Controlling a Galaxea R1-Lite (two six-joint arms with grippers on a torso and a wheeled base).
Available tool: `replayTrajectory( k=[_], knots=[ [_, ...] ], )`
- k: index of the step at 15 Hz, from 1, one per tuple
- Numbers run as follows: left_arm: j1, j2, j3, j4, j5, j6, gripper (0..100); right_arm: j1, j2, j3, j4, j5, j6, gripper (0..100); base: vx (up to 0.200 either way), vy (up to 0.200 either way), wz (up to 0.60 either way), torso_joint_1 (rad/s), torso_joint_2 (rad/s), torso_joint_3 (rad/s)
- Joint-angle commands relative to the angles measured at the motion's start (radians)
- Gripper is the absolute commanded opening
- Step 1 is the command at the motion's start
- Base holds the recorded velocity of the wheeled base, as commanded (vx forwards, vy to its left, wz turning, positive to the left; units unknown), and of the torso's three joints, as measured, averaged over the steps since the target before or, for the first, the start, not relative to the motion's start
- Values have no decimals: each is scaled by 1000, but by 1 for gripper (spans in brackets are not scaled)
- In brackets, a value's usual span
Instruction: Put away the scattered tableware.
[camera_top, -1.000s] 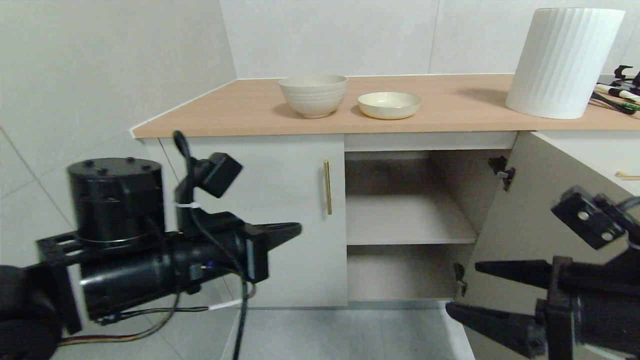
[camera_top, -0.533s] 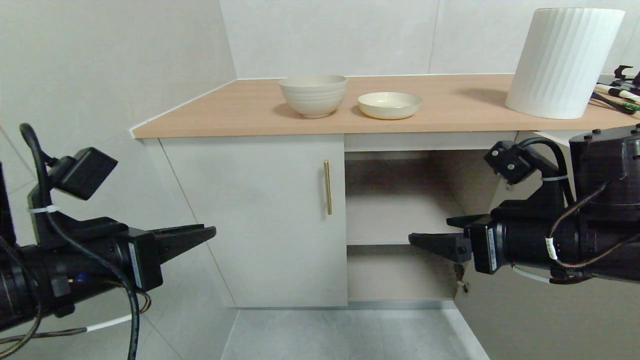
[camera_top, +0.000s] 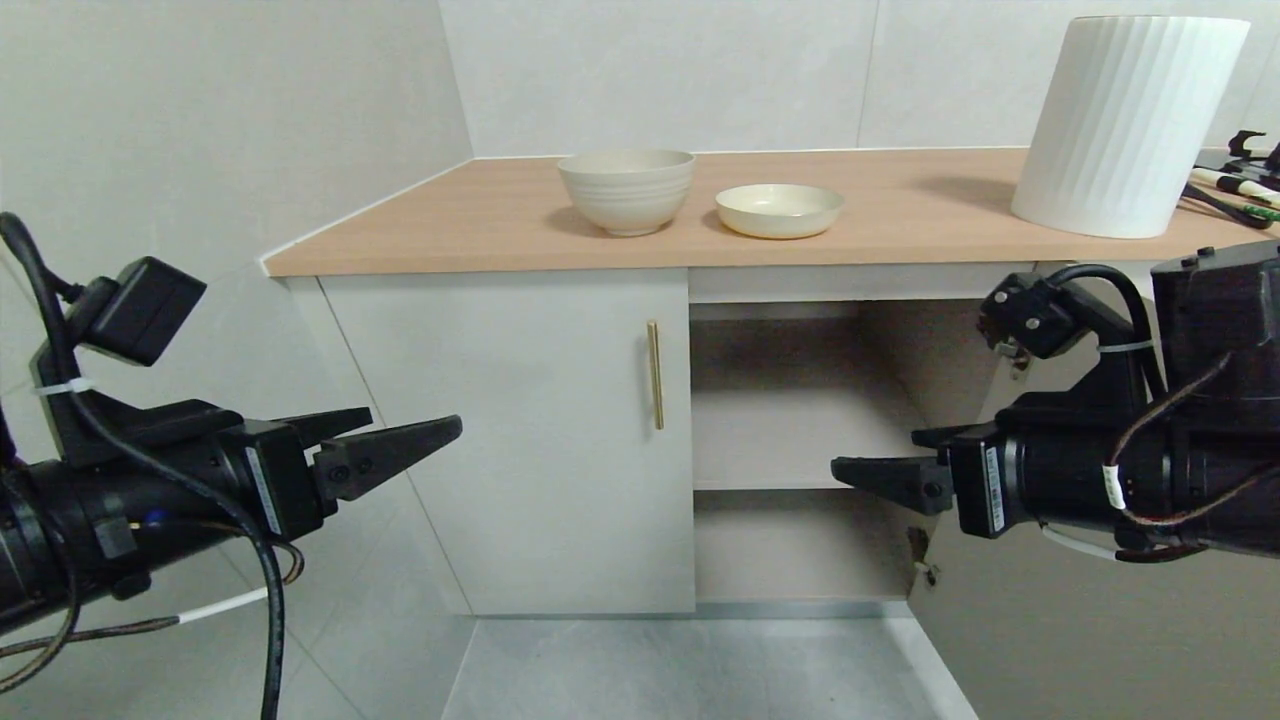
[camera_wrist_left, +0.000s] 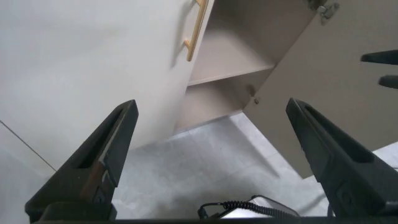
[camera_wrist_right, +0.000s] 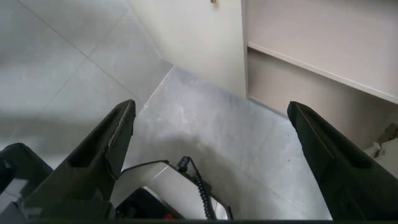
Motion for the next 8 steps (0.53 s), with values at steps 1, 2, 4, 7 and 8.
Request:
replayTrajectory(
  k=[1, 2, 4, 7, 8],
  knots=[
    [0, 6, -2, 1, 5, 0, 100, 0, -20, 1, 1, 0, 0, 100, 0, 0, 0, 0, 0, 0],
    [2, 6, -4, 2, 11, 0, 100, 0, -29, 1, 4, 0, -2, 100, 0, 0, 0, 0, 0, 0],
    [2, 9, -7, 6, 13, 0, 100, 0, -47, -10, 62, 3, -2, 100, 0, 0, 0, 0, 0, 0],
    [2, 15, -7, 9, 13, 0, 100, -4, -47, -8, 64, 9, 8, 100, 67, 0, 0, 1, 1, 1],
    [2, 17, -8, 9, 13, 1, 100, -14, -49, -8, 64, 9, 8, 100, 200, 0, 0, 2, 2, 7]
  ],
)
